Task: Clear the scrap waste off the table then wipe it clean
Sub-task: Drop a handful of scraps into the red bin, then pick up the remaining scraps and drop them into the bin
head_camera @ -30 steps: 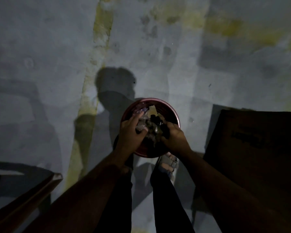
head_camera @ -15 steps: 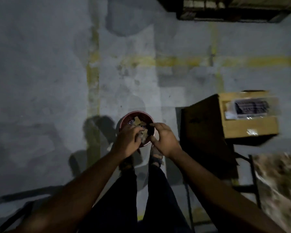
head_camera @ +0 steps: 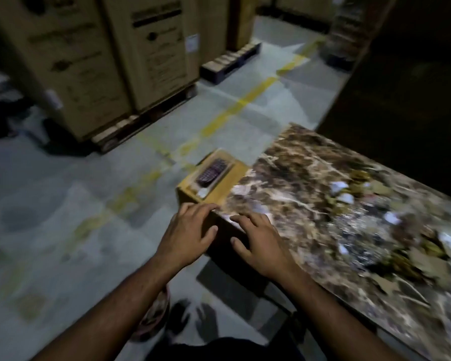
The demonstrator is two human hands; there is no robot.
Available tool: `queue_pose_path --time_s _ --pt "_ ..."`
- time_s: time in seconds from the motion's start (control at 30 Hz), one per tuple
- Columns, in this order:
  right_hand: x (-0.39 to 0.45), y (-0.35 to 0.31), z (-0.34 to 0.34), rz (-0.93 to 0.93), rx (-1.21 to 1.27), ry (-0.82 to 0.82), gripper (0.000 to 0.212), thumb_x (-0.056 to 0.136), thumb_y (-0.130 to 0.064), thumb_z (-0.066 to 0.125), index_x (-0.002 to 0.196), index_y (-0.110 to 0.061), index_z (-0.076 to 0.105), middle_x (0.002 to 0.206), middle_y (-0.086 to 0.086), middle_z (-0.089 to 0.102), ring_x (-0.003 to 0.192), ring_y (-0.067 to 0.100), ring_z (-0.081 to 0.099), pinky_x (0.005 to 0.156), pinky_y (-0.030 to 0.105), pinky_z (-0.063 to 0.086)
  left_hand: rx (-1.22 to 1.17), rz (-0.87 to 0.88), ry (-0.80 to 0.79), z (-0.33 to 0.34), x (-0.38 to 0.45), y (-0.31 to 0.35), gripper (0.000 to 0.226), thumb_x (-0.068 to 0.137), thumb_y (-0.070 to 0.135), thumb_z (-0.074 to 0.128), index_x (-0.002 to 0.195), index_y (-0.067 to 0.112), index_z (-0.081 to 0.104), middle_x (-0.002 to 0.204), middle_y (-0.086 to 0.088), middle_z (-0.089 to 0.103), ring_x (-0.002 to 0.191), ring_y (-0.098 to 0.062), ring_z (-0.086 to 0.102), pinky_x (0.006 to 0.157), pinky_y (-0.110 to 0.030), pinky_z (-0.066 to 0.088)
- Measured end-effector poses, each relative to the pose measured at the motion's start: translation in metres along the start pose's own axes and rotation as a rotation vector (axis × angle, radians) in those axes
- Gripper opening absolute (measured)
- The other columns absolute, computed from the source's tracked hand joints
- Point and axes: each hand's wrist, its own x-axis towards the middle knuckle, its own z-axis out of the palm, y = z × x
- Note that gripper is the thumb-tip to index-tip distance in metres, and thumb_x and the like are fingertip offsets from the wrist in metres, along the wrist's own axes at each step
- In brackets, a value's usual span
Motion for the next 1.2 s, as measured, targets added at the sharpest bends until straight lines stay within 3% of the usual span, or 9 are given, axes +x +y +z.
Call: queue_pose_path --time_s 0.17,0.27,0.4,0.5,0.77,0.9,1.03,1.1,1.2 --pt "-0.064 0.115 -0.060 0.233 -0.005 0.191 0.056 0.093 -0.049 0.045 0.145 -0.030 0.046 0.147 -0.004 0.045 0.137 0.020 0.037 0.108 0.041 0.041 -0.044 0.168 -0.177 0.079 0.078 0.114 0.061 0.085 0.052 0.046 0.142 0.031 0.049 0.139 0.005 0.056 0.131 -0.021 0.043 0.110 -0.036 0.035" --pt "-0.101 0.183 -0.086 0.316 -0.017 0.209 0.054 0.094 -0.045 0.050 0.146 -0.032 0.043 0.148 -0.005 0.043 0.136 0.019 0.036 0.108 0.037 0.040 -0.119 0.163 -0.249 0.139 0.104 0.173 0.067 0.083 0.057 0.041 0.143 0.028 0.049 0.140 0.001 0.056 0.131 -0.024 0.046 0.105 -0.031 0.032" --pt "-0.139 0.264 -0.107 0.434 -0.018 0.216 0.054 0.094 -0.042 0.052 0.147 -0.030 0.043 0.153 0.001 0.040 0.139 0.024 0.036 0.108 0.039 0.040 -0.139 0.194 -0.360 0.200 0.125 0.241 0.065 0.088 0.051 0.055 0.147 0.030 0.043 0.147 0.001 0.050 0.137 -0.022 0.036 0.105 -0.032 0.033" --pt "-0.162 0.308 -0.114 0.527 0.049 0.265 0.055 0.095 -0.042 0.051 0.147 -0.027 0.043 0.152 0.001 0.039 0.137 0.023 0.037 0.108 0.040 0.042 -0.099 0.239 -0.453 0.230 0.146 0.275 0.082 0.076 0.069 0.043 0.150 0.034 0.037 0.150 0.002 0.046 0.140 -0.024 0.031 0.109 -0.039 0.032" --pt "-0.172 0.349 -0.112 0.682 0.088 0.513 0.054 0.088 -0.037 0.067 0.138 -0.026 0.052 0.140 0.001 0.044 0.128 0.020 0.043 0.102 0.039 0.046 0.047 0.277 -0.593 0.270 0.182 0.287 0.122 0.049 0.102 0.051 0.153 0.051 0.013 0.167 0.005 0.011 0.150 -0.033 0.014 0.120 -0.060 0.021" --pt "-0.141 0.329 -0.111 0.620 -0.134 0.539 0.065 0.080 -0.033 0.075 0.139 -0.027 0.049 0.144 0.006 0.046 0.134 0.023 0.042 0.110 0.053 0.043 0.148 0.337 -0.746 0.285 0.200 0.291 0.114 0.066 0.080 0.069 0.156 0.049 0.005 0.168 0.004 0.001 0.152 -0.033 0.005 0.121 -0.060 0.021" --pt "-0.097 0.317 -0.103 0.372 -0.516 0.339 0.064 0.073 -0.043 0.079 0.128 -0.017 0.059 0.134 0.008 0.059 0.129 0.028 0.047 0.115 0.053 0.032 0.219 0.427 -0.768 0.320 0.209 0.295 0.089 0.081 0.074 0.043 0.156 0.037 0.013 0.162 -0.002 0.022 0.147 -0.031 0.025 0.119 -0.054 0.025" --pt "-0.083 0.333 -0.102 0.512 -0.570 0.164 0.071 0.086 -0.045 0.069 0.143 -0.011 0.045 0.147 0.016 0.046 0.139 0.036 0.035 0.119 0.055 0.019 0.240 0.419 -0.761 0.326 0.211 0.298 0.092 0.078 0.077 0.039 0.156 0.034 0.014 0.163 -0.003 0.022 0.145 -0.030 0.025 0.120 -0.055 0.022" --pt "-0.088 0.367 -0.104 0.797 -0.549 0.046 0.077 0.097 -0.052 0.049 0.155 -0.010 0.021 0.163 0.020 0.020 0.151 0.040 0.015 0.123 0.062 0.001 0.214 0.419 -0.764 0.316 0.209 0.299 0.111 0.073 0.081 0.060 0.158 0.038 0.004 0.167 0.002 0.007 0.152 -0.031 0.012 0.122 -0.055 0.015"
